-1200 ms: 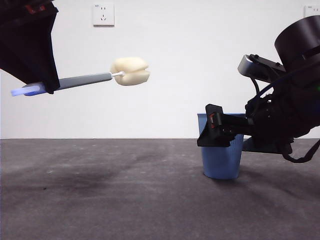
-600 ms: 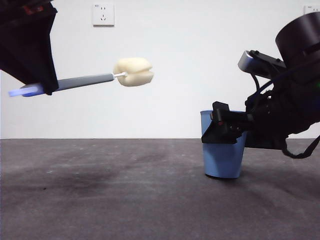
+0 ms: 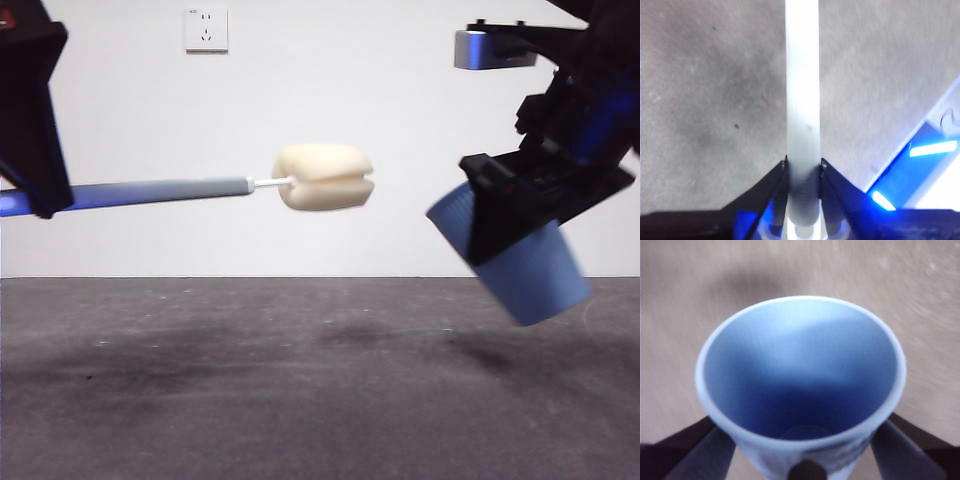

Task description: Pick up the cup brush,pick up the cup,insert the brush into the cup,clean the cup,put the cup brush back,put the cup back to the fixed position on the table

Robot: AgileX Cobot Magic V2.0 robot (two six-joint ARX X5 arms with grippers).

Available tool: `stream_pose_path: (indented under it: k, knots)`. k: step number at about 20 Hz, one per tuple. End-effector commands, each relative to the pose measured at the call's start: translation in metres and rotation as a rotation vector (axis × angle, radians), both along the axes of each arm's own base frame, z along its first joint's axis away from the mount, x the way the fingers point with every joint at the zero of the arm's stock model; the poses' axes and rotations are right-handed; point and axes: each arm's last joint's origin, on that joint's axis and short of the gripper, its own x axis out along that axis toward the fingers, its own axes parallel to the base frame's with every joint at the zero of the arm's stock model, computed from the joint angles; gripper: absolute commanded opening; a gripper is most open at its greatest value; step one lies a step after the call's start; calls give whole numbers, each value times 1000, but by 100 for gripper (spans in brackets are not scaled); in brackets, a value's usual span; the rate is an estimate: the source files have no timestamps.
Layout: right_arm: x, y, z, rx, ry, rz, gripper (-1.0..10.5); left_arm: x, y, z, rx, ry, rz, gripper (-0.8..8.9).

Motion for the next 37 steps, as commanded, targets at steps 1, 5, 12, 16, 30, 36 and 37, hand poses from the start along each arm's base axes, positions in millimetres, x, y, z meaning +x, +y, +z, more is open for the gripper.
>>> stream_pose_path:
  k: [1,5,12,16,30,36,37]
  knots:
    - [-3,4,12,-244,-22,107,-13,-2,1,-2,43,1,-71,-8]
    - [-11,6,20,-504,-18,206,-12,-11,2,-6,132,43,-186,-8]
    - [-26,19,17,-703,-23,384,-13,-23,-11,3,129,28,-283,-8]
    - [-29,22,17,-708,-22,403,-13,-25,-15,10,111,5,-304,-8]
    - [-46,52,9,-741,-75,534,-13,-21,-25,6,88,10,-297,-8]
    - [-55,76,-4,-796,-113,606,-13,-23,-38,2,45,43,-289,-8]
    - [-57,80,-7,-801,-115,623,-13,-23,-40,1,38,47,-283,-8]
